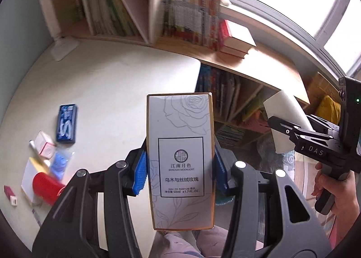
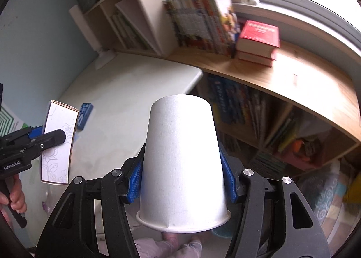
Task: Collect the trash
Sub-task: 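Carry the cup and box over the teal wastebasket with both tools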
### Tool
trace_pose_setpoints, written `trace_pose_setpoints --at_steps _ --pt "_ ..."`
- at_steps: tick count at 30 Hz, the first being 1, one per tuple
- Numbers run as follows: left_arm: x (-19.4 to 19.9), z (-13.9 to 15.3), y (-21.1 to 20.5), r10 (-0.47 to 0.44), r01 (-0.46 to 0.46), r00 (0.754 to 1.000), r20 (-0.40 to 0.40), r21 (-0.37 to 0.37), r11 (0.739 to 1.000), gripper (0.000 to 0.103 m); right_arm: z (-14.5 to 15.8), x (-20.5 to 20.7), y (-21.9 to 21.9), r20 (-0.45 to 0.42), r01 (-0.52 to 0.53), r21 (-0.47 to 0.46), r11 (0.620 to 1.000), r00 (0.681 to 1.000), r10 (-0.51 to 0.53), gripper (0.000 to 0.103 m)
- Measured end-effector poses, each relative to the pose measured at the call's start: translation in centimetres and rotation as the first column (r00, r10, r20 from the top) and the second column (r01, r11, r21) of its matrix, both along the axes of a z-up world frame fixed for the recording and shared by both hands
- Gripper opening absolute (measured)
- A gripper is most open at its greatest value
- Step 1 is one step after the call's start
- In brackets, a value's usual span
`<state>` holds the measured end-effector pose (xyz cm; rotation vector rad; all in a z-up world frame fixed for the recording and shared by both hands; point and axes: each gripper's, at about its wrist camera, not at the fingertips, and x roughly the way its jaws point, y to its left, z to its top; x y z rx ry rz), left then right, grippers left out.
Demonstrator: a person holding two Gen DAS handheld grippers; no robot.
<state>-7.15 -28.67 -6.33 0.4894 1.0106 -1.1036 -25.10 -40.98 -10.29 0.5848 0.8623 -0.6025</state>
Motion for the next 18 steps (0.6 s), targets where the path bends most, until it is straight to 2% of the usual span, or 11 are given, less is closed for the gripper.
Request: trace_pose_setpoints --at_steps 5,9,14,18 --pt "-4.8 -1.7 -4.2 -0.151 0.151 0.989 -0.011 0.036 0.988 0.046 -1.3 -6.5 -0.6 -0.03 0.141 0.029 0.99 0.99 -0.141 0.058" --pt "-8.8 -3.7 -7.0 -0.249 0.25 0.968 -0.023 0.07 0.966 0.046 -3.2 -10.8 -0.6 -0.061 0.234 0.066 0.97 0.971 -0.23 0.058" --pt "-12.9 -7.3 -9.3 -0.344 0.348 0.938 -0.048 0.132 0.928 0.046 -6.8 -15.1 -0.4 -0.103 0.321 0.139 0.937 0.946 -0.308 0.058" --pt "-15.7 -11.3 -10.8 -0.412 0.418 0.908 -0.073 0.202 0.886 0.046 -11.1 -17.5 0.0 -0.135 0.38 0.229 0.896 0.924 -0.357 0.058"
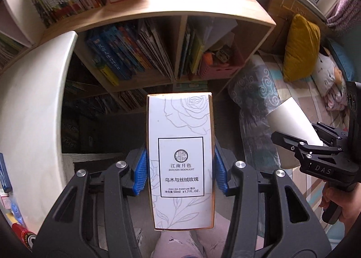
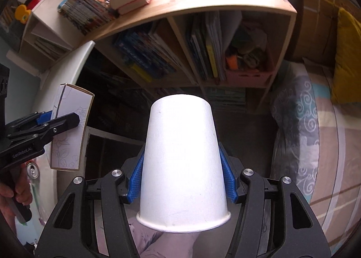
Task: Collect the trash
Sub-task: 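Carry the cup and box over the teal wastebasket with both tools, then open both tools to drop the cup and box into the wastebasket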
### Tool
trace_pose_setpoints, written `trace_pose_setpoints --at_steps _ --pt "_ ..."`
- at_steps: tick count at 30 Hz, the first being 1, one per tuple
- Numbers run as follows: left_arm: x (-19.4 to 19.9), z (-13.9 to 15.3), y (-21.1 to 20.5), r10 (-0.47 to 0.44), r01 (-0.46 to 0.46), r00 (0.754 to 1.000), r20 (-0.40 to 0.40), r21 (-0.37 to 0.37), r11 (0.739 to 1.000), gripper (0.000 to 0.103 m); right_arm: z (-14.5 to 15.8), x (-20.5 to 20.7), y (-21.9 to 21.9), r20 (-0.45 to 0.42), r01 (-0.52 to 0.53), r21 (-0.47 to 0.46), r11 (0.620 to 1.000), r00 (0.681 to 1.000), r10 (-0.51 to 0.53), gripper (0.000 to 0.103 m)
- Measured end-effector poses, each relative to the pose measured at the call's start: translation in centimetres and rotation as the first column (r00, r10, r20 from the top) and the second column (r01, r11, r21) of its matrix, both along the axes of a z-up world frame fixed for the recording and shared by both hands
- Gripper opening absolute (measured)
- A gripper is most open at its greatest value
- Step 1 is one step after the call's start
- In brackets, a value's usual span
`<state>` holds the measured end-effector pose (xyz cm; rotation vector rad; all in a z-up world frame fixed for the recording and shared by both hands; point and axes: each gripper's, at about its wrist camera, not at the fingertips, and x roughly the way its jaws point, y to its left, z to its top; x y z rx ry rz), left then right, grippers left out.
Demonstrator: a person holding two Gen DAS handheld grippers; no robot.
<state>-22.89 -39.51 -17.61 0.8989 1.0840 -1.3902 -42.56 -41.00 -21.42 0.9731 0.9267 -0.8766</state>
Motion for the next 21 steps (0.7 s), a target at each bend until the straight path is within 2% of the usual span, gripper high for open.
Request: trace_pose_setpoints --at_steps 3,8,13,16,17,18,19,21 --pt "-2.0 -3.4 -0.5 -0.051 0.051 0.999 -0.011 0.067 0.996 0.046 -3.6 -1.0 0.4 0.001 0.042 0.078 0.996 0.999 -0.042 0.058" --pt "-4.6 -9.3 -0.5 -0.115 0.12 0.993 -0.034 0.188 0.975 0.046 -8.7 -2.2 1.1 0.014 0.093 0.18 0.979 0.995 -0.097 0.058" --pt "-6.8 -15.0 -0.6 -0.17 0.18 0.984 -0.059 0.293 0.939 0.047 -12.9 -3.3 1.3 0.034 0.141 0.257 0.956 0.987 -0.155 0.059" --pt "-8.0 -17.5 -0.7 -0.213 0.224 0.975 -0.07 0.335 0.915 0.048 -14.7 -3.9 1.1 0.039 0.159 0.304 0.939 0.983 -0.179 0.065" --pt "-8.3 -18.1 -0.8 -0.224 0.231 0.973 -0.062 0.345 0.91 0.054 -15.1 -4.1 1.0 0.027 0.173 0.31 0.935 0.981 -0.191 0.067" --pt "-8.6 -18.4 -0.8 -0.227 0.23 0.973 -0.05 0.348 0.909 0.068 -15.2 -4.4 0.9 0.018 0.187 0.308 0.933 0.979 -0.202 0.072" --pt "-8.7 -18.6 -0.9 -0.228 0.228 0.973 -0.04 0.347 0.91 0.076 -15.2 -4.7 0.8 0.017 0.193 0.307 0.932 0.978 -0.209 0.075" --pt "-8.7 -18.8 -1.1 -0.224 0.218 0.974 -0.023 0.347 0.912 0.076 -15.0 -5.3 0.5 0.022 0.205 0.304 0.93 0.975 -0.222 0.076"
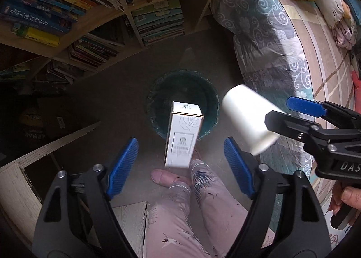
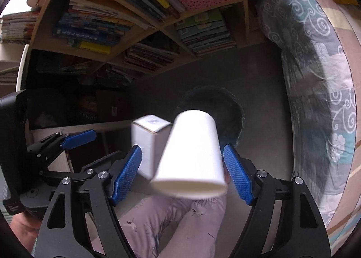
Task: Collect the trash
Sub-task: 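Open both tools to drop the cup and box into the wastebasket, then move both open tools back over the desk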
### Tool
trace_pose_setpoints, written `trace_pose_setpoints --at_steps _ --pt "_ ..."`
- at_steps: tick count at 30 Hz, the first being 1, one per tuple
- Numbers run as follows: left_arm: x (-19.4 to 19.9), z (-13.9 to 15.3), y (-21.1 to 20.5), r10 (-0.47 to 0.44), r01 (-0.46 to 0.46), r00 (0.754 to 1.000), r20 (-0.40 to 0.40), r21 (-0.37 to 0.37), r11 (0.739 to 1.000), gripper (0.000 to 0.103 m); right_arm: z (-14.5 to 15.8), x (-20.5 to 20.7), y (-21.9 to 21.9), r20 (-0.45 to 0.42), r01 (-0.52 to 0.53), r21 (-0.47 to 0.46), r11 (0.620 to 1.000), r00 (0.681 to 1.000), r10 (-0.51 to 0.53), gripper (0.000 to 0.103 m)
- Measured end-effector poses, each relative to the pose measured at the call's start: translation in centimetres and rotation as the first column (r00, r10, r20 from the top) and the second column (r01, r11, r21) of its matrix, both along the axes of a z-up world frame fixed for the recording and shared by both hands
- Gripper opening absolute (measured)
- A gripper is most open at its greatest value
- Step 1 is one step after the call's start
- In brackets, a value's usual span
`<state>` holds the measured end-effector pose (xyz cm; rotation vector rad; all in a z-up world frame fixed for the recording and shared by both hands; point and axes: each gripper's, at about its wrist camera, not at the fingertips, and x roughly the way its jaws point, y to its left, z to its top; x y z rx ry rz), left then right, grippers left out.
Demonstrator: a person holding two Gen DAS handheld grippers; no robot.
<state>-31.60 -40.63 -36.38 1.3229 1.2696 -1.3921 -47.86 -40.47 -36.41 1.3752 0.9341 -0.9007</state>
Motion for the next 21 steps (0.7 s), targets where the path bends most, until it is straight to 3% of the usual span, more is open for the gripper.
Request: trace_pose_setpoints --at_steps 5,11,14,21 --pt "0.9 0.1 -0.5 0.031 -0.031 0.999 -0.005 0.0 1.0 0.076 0.4 -0.8 -0.5 0.001 0.0 -0.004 1.0 1.0 0.0 0.076" --pt "2.0 1.2 0.0 0.058 -0.057 0.998 0.019 -0.034 0.998 0.085 1.3 -0.4 -0.9 0.002 -0.027 -0.016 1.0 1.0 0.027 0.076" --pt "3.1 2.5 0.5 0.087 -0.086 0.996 0.017 -0.056 0.995 0.093 2.6 0.7 -1.3 0.001 -0.074 -0.04 0.996 0.997 0.074 0.077" --pt "6.7 7.0 2.8 0.187 -0.177 0.981 0.052 -0.154 0.972 0.096 7.6 5.5 -2.6 0.008 -0.235 -0.151 0.96 0.971 0.239 0.084"
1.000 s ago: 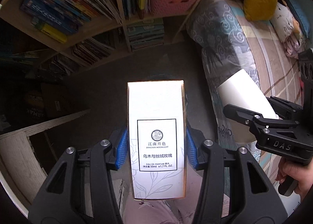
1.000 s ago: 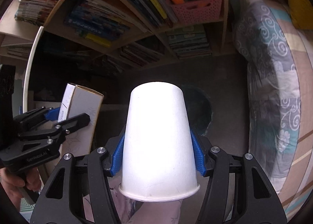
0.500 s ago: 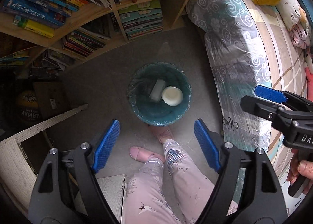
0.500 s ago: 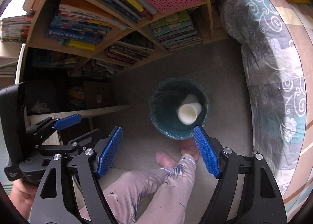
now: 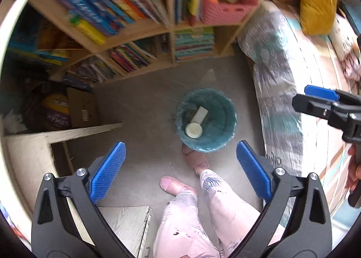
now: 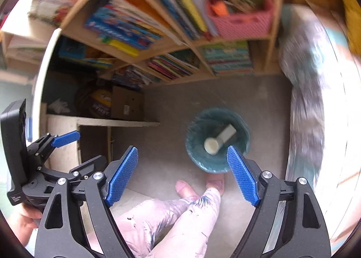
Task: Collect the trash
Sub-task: 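Move both open tools back over the desk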
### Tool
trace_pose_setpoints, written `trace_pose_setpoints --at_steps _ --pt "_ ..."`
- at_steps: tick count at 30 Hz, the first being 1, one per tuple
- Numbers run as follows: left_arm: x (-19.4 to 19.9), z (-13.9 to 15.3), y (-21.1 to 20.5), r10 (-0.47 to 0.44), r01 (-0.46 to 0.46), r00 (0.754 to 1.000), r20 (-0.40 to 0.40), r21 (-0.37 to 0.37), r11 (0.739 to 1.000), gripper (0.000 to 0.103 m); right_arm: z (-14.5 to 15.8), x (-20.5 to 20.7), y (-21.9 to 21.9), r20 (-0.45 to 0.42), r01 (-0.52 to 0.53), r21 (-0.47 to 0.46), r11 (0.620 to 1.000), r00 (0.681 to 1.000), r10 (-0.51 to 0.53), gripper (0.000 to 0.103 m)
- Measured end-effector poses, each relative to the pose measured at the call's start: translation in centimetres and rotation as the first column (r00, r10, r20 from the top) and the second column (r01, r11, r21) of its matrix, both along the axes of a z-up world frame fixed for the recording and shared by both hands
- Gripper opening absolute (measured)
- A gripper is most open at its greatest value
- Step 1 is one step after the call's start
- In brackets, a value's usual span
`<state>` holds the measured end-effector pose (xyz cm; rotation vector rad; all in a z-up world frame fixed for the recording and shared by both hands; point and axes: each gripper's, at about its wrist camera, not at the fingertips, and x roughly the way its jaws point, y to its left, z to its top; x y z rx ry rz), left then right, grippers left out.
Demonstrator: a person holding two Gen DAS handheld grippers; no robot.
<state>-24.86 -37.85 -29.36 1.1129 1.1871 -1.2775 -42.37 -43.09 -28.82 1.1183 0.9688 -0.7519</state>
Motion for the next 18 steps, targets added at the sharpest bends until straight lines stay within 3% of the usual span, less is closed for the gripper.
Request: trace_pose_setpoints --at_steps 4,8,12,18 --pt "3.3 2.7 2.0 0.105 -0.104 0.994 0.018 -0.036 0.994 0.096 3.2 4.3 -0.4 0.029 -0.126 -0.062 0.99 0.991 0.128 0.087" --pt "7.0 5.3 4.6 0.223 -0.222 0.975 0.013 -0.08 0.972 0.096 6.0 9.7 -0.2 0.056 -0.268 -0.118 0.956 0.96 0.276 0.087" --pt "11.0 7.7 8.1 0.361 -0.358 0.933 0.0 -0.135 0.924 0.096 8.2 15.1 0.9 0.073 -0.404 -0.164 0.9 0.905 0.42 0.087" --pt "15.7 10.5 13.8 0.536 -0.512 0.839 0.088 -0.202 0.835 0.096 11.1 23.7 3.8 0.08 -0.59 -0.227 0.775 0.781 0.619 0.087"
